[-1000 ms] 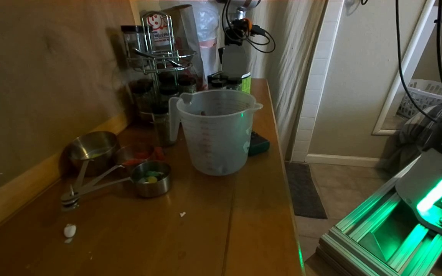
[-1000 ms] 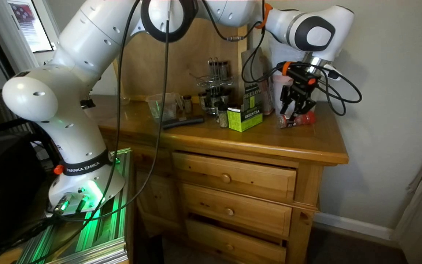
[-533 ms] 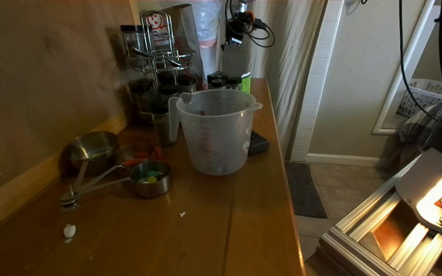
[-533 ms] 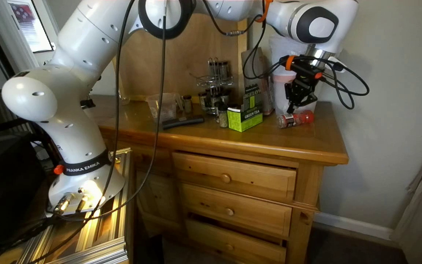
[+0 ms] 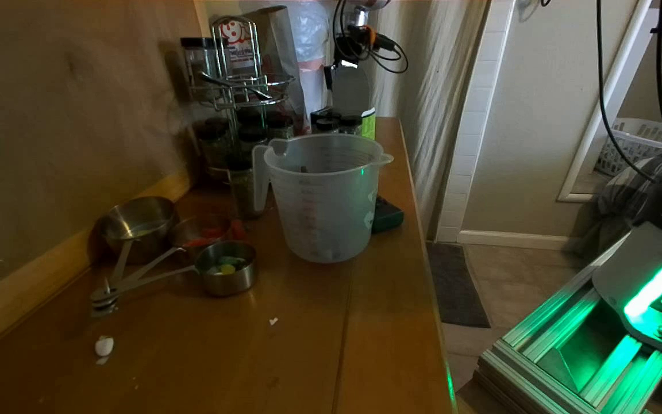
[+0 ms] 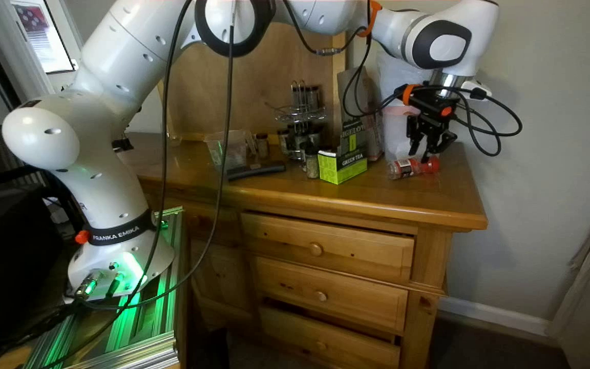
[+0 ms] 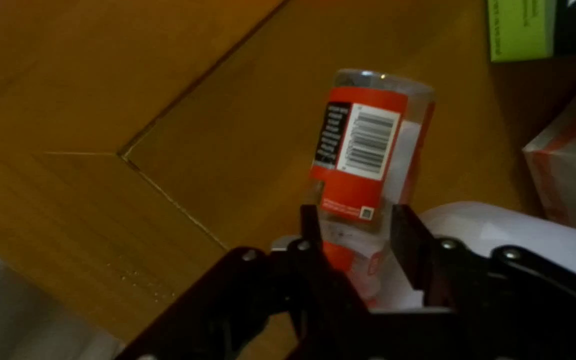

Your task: Put the bottle upright

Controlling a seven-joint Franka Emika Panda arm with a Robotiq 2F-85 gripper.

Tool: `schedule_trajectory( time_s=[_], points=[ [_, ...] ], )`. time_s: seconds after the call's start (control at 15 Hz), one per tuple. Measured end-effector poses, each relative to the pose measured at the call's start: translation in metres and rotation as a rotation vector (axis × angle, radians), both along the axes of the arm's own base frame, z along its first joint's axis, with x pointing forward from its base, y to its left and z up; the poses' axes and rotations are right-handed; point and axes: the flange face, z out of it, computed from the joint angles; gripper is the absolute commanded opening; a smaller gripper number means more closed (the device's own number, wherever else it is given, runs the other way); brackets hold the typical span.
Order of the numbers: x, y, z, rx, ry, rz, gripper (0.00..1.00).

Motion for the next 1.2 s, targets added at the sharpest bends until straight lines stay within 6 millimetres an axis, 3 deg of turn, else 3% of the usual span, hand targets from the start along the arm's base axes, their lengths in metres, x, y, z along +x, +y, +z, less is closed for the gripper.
schedule_trajectory(
  time_s=[0.2,0.53,0.6,1.07,1.2],
  points=[
    [0.005,-0.005,-0.012,-0.012,-0.031,-0.051,0.97],
    [0.005,-0.009,-0.031,-0.005,-0.017,-0.067,1.00],
    [0.005,-0.009,-0.035,-0.001,-0.013,-0.068,0.79],
    [0.008,-0.004,-0.043,0.014,-0.034,-0.069,0.30],
    [0.009,-0.004,-0.041,0.014,-0.043,-0.067,0.22]
  ],
)
